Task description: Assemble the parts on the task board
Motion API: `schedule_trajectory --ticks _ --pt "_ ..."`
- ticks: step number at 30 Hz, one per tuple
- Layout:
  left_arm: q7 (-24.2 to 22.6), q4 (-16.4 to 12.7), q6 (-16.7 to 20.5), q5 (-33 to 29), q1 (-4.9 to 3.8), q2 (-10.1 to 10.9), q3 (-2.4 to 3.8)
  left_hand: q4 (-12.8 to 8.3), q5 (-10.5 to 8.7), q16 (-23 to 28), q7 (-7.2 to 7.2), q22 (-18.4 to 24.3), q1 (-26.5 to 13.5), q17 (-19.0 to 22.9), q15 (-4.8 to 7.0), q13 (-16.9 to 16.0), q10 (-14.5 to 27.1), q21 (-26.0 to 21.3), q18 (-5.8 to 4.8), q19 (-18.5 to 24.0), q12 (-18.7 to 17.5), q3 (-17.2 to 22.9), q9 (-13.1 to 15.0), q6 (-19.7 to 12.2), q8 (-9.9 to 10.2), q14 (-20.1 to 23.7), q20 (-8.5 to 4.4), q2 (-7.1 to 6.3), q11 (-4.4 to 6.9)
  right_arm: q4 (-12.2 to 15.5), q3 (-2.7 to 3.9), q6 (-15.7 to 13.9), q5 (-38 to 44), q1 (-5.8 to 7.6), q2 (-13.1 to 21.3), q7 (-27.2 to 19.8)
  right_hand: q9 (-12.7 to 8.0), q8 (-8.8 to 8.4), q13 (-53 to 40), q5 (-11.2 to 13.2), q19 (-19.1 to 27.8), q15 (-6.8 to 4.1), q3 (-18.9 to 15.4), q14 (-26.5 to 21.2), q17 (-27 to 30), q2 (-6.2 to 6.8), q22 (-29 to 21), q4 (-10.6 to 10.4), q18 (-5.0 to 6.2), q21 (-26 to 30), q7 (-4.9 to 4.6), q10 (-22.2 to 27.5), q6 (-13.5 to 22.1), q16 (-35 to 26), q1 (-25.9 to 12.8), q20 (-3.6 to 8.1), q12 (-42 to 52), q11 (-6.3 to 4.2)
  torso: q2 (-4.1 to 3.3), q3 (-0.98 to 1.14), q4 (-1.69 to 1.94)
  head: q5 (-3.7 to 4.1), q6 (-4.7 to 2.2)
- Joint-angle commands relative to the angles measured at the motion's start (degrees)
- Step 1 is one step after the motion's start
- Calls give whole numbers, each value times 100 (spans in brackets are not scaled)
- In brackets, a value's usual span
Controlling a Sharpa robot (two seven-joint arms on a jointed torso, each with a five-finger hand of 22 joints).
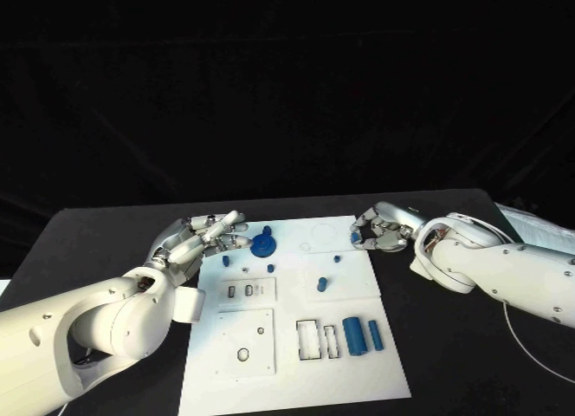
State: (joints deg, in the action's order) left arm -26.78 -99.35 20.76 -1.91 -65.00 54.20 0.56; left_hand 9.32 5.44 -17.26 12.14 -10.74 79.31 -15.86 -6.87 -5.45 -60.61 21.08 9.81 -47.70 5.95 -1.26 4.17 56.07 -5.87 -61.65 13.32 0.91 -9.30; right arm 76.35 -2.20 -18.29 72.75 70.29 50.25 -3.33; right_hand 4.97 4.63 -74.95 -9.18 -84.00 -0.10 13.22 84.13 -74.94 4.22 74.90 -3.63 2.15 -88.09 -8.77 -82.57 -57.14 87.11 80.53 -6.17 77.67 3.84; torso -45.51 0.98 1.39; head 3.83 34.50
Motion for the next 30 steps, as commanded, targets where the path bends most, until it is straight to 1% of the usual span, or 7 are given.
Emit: schedule_trajectory --ticks 1,5,16,20,25,26,30 --pt "-37 -6 -109 -6 -1 -8 3 -41 -16 25 11 -3 9 -10 11 -3 19 20 64 45 -20 -8 -9 0 30 45 10 47 -3 -17 0 133 78 -12 -23 27 10 27 -487 20 -215 -10 46 453 -865 -54 1018 8 -93 12 -4 -43 -60 21 6 -14 35 -5 0 3 -3 -5 13" --pt "-37 -7 -103 -6 -1 -7 3 -41 -16 25 11 -3 9 -10 11 -3 19 20 64 45 -20 -8 -9 0 30 45 10 47 -3 -27 0 153 79 -18 -37 37 11 31 -496 33 -217 -17 58 455 -870 -53 1021 26 -94 11 4 -50 -90 23 7 -8 45 -13 -1 6 -10 -4 21" --pt "-35 -8 -109 -6 -1 -6 3 -54 -17 27 11 -4 15 -17 11 -4 18 21 64 48 -26 -13 -9 1 35 47 11 54 -3 -48 0 147 87 -22 -52 53 26 67 -525 46 -233 -47 116 459 -891 -98 1042 72 -99 3 52 -74 -239 32 0 16 75 -52 -1 10 1 2 31" --pt "-36 -5 -110 -6 -1 -6 3 -61 -17 28 11 -4 19 -20 10 -4 17 21 65 50 -28 -15 -9 1 38 49 11 58 -3 -49 0 136 87 -22 -60 49 49 117 -546 38 -253 -77 161 465 -913 -143 1067 105 -105 -8 100 -91 -383 41 -3 40 97 -91 0 11 -1 5 30" --pt "-38 -6 -110 -6 -1 -7 3 -61 -17 28 11 -4 19 -20 10 -4 17 21 65 50 -28 -15 -9 1 38 49 11 58 -3 -49 0 112 86 -23 -68 101 103 225 -583 40 -268 -145 201 470 -934 -208 1088 140 -109 -16 199 -128 -637 49 -41 95 137 -171 -1 8 -2 7 32" --pt "-38 -7 -109 -6 -1 -6 3 -61 -17 28 11 -4 19 -20 10 -4 17 21 65 50 -28 -15 -9 1 38 49 11 58 -3 -48 0 89 86 -23 -68 132 118 248 -589 41 -273 -165 206 471 -940 -228 1094 142 -111 -19 225 -137 -692 51 -61 113 143 -193 -1 10 -2 10 36" --pt "-37 -8 -109 -6 -1 -3 3 -61 -17 28 11 -4 19 -20 10 -4 17 21 65 50 -28 -15 -9 1 38 49 11 58 -3 -41 0 -41 86 -23 -68 246 143 276 -602 35 -284 -198 220 474 -952 -286 1108 137 -114 -24 269 -154 -764 56 -105 146 155 -231 -1 12 -2 15 41"
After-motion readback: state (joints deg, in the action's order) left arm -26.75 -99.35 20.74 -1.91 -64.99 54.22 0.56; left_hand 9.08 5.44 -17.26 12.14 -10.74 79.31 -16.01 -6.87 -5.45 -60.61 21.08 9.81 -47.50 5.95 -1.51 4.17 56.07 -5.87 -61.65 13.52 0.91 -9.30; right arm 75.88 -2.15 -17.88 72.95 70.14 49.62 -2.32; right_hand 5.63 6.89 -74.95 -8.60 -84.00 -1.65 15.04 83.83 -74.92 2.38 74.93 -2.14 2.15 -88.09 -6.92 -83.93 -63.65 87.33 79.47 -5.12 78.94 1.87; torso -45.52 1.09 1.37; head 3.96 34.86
